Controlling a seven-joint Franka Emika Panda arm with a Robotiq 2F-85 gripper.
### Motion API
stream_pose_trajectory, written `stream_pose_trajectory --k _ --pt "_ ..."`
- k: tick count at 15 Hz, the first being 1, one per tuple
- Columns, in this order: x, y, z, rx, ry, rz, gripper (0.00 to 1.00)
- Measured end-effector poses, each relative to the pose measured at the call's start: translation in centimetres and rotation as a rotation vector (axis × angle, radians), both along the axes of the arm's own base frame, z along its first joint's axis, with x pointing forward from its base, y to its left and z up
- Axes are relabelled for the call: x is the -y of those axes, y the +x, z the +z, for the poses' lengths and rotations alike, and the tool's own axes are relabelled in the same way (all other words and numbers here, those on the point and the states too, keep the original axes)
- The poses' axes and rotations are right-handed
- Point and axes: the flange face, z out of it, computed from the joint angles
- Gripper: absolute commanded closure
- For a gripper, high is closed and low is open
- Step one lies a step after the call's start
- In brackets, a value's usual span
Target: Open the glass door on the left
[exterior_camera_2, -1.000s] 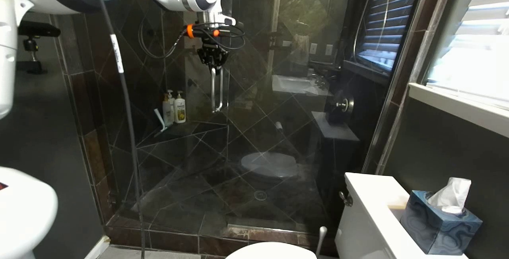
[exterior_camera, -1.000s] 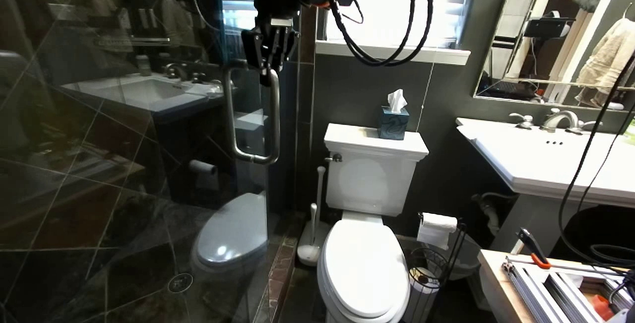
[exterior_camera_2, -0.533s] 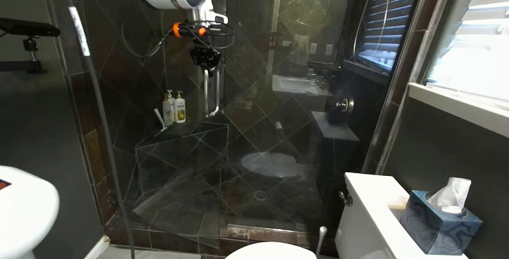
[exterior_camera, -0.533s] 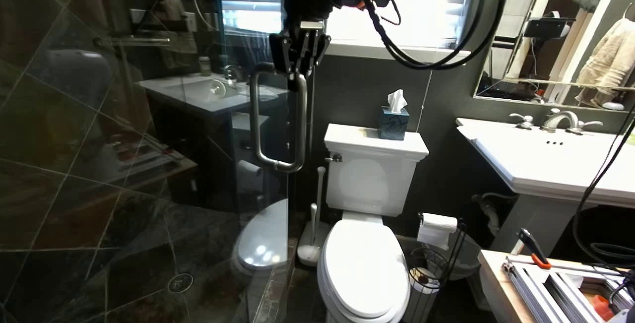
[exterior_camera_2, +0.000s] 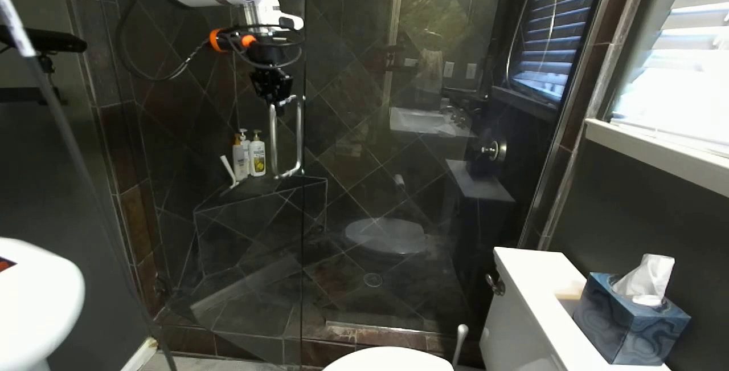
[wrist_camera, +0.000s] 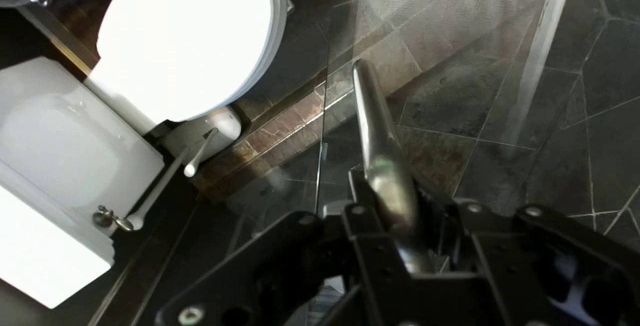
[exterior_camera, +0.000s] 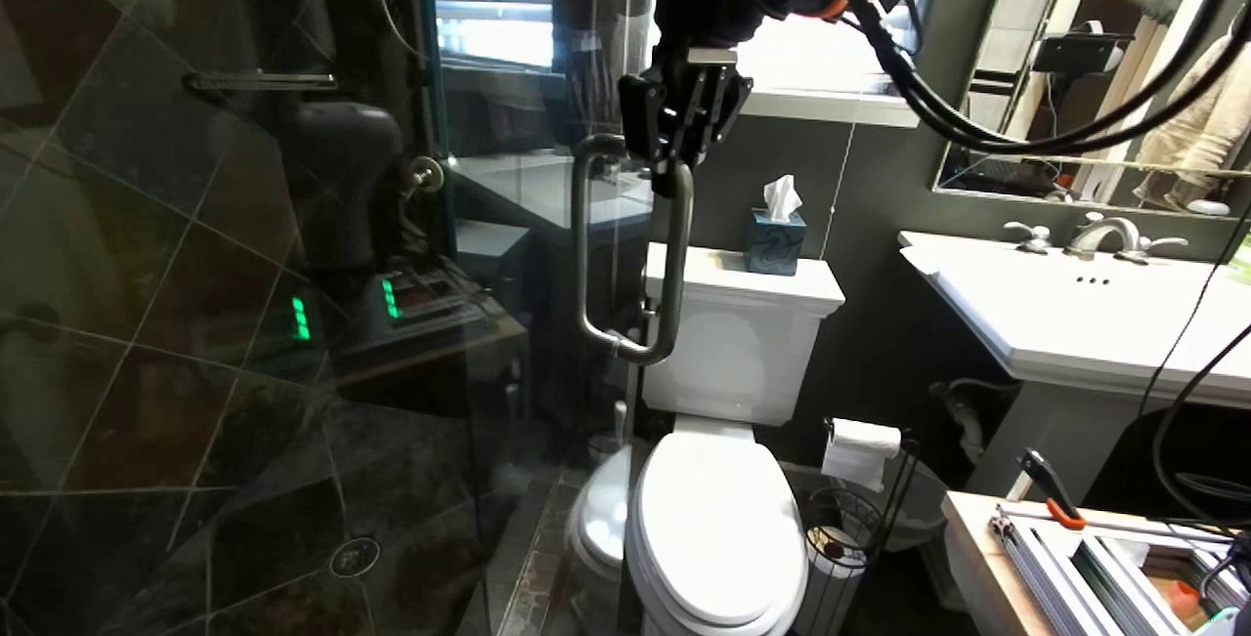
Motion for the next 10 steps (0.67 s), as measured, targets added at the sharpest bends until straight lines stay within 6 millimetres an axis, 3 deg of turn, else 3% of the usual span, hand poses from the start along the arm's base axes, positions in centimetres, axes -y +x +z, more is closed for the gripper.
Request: stream_pose_trajectory --k 10 --pt "-7.6 -11.1 -0.3 0.016 0.014 -0.197 0.94"
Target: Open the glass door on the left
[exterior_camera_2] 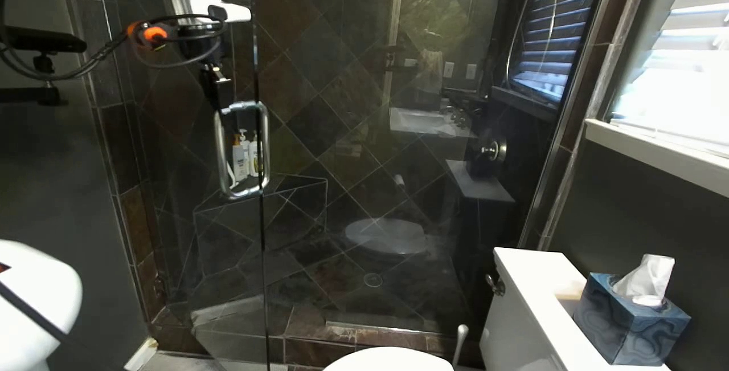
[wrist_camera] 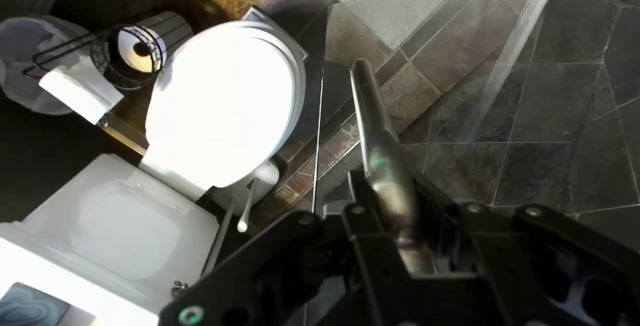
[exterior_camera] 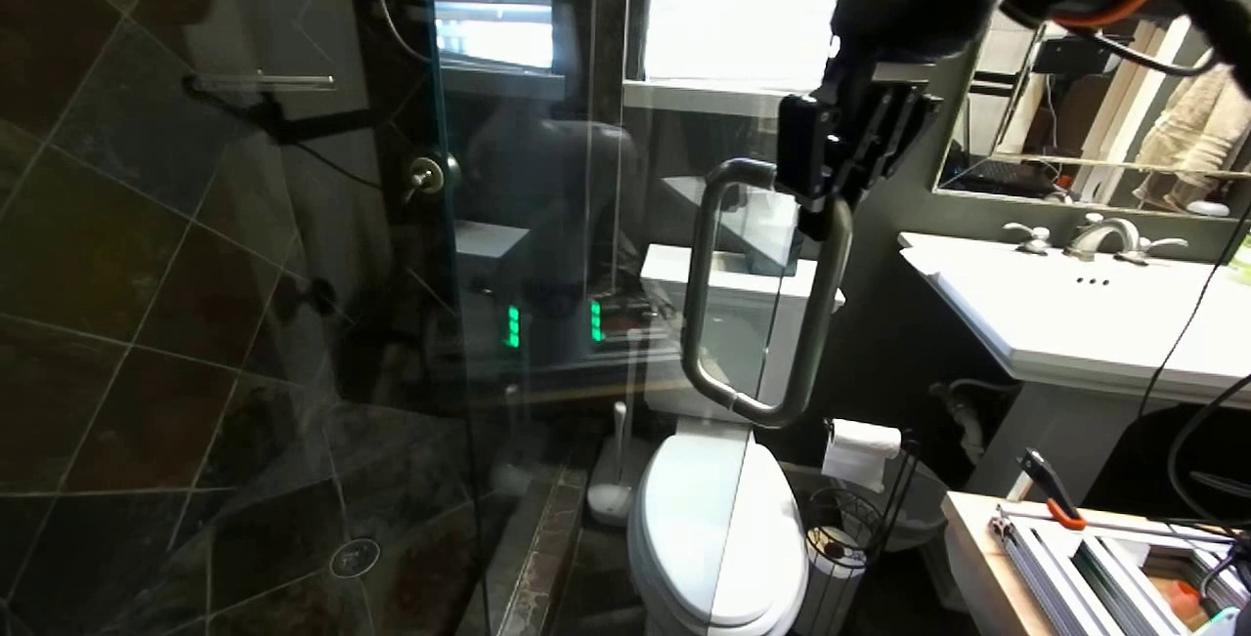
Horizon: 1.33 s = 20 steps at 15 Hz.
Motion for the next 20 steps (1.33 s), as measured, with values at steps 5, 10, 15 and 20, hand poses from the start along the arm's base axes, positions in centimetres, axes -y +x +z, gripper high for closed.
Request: stream_pose_trajectory --k 5,10,15,20 --pt "-4.8 -5.2 -0.1 0.015 0.012 -0.095 0.77" --pt "-6.1 -6.9 -0.2 0.031 0.025 -0.115 0.77" --pt "-6.0 -6.9 -0.2 0.032 0.030 -0.116 0.77" --pt "-6.0 -6.9 -0.2 0.032 0.031 -0.117 0.94"
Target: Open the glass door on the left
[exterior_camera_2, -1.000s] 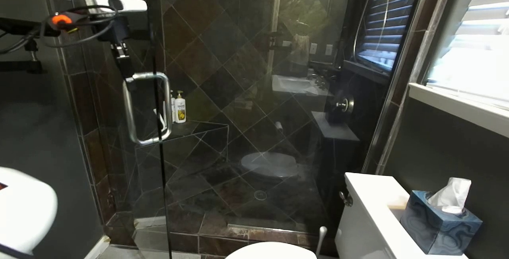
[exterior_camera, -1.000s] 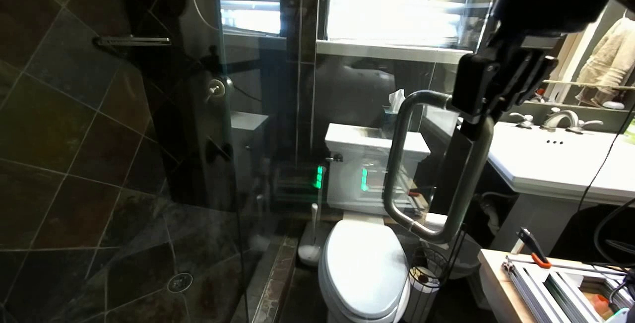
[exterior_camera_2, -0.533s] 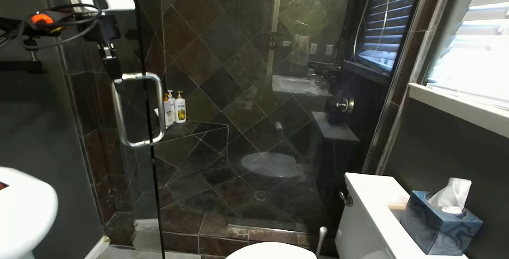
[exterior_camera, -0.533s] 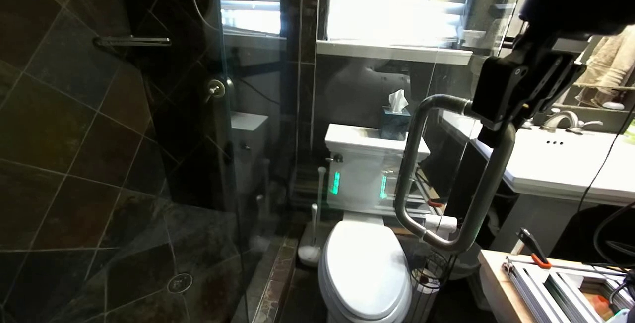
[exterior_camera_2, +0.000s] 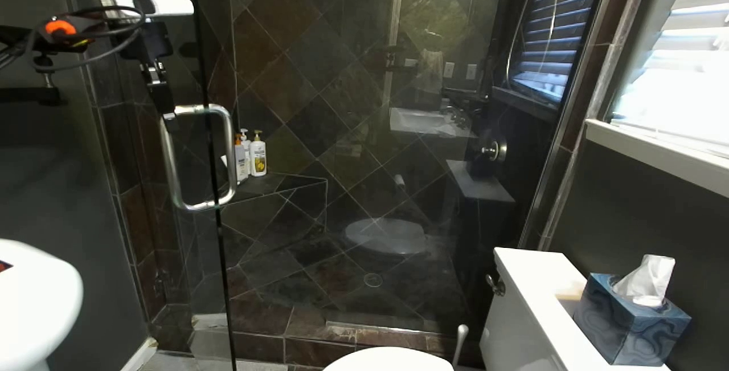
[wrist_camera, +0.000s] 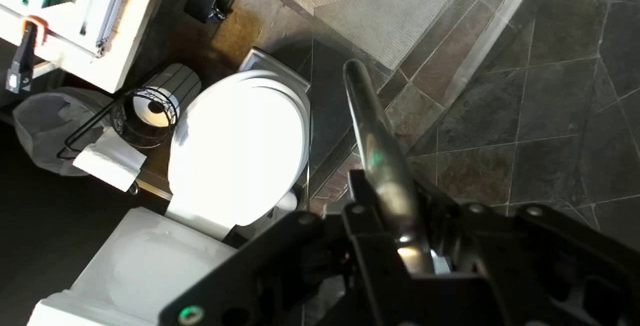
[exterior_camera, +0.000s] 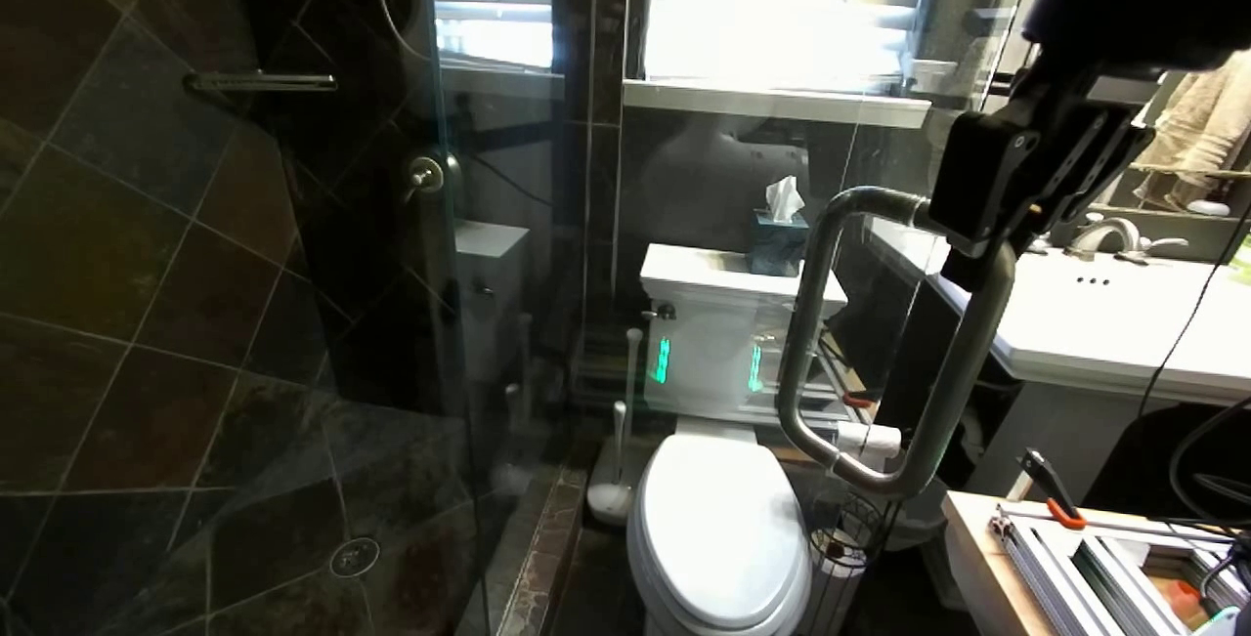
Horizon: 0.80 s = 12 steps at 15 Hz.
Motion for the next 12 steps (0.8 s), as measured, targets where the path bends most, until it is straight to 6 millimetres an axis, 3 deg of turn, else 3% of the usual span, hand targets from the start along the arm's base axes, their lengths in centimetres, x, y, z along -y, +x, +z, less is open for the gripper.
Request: stream_pose_trajectory --k 12 --pt "-0.55 0.17 0.01 -0.014 -0.017 -0.010 0.94"
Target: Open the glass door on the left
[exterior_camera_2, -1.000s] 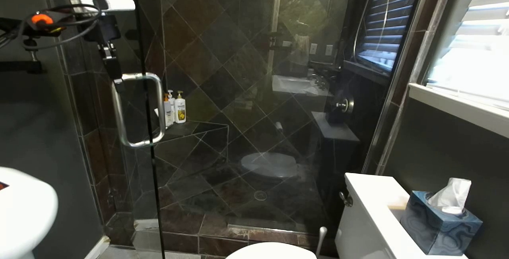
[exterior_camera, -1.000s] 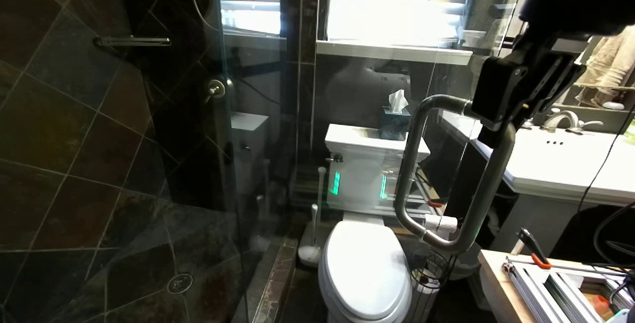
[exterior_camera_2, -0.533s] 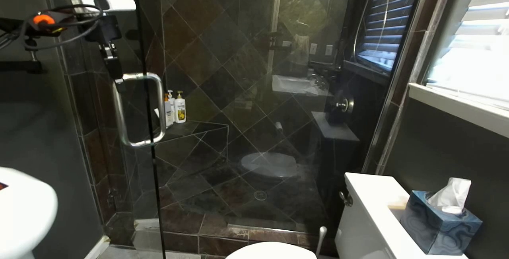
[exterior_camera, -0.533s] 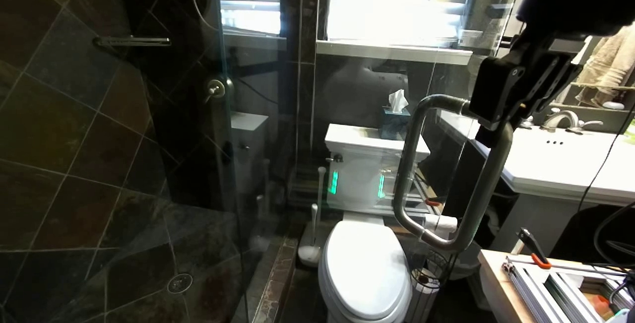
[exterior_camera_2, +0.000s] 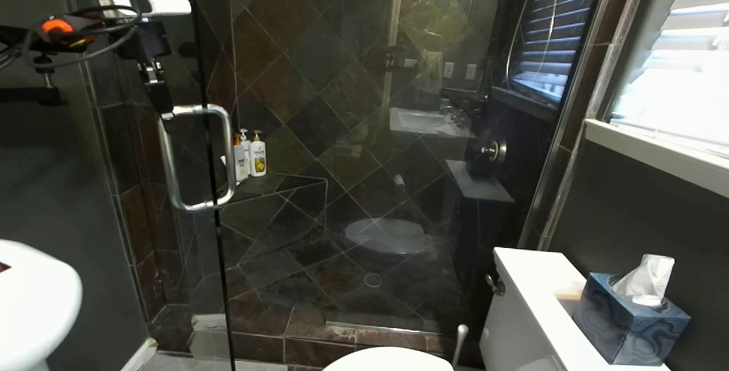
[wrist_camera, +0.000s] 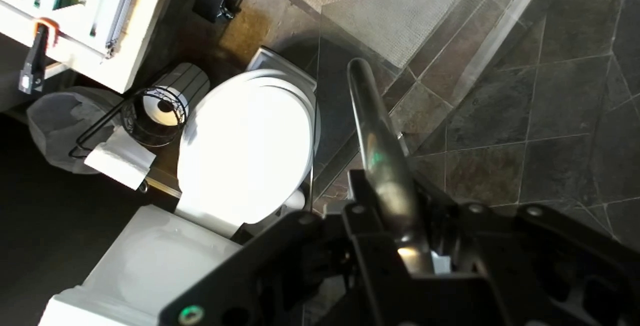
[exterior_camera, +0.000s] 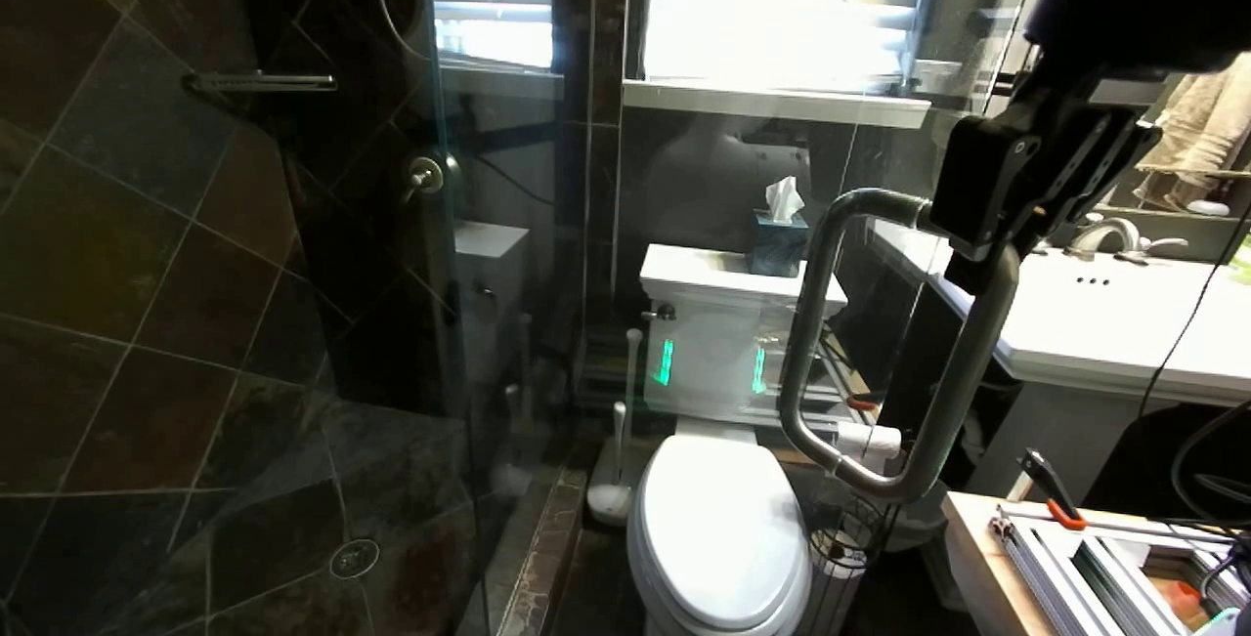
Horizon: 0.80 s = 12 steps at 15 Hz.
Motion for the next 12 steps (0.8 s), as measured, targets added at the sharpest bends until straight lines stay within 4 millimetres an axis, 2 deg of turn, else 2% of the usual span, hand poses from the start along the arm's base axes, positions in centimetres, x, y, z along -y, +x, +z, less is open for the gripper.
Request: stream_pose_trajectory --k 12 --pt "-3.0 -2.3 -0.1 -0.003 0.000 -0.064 0.94"
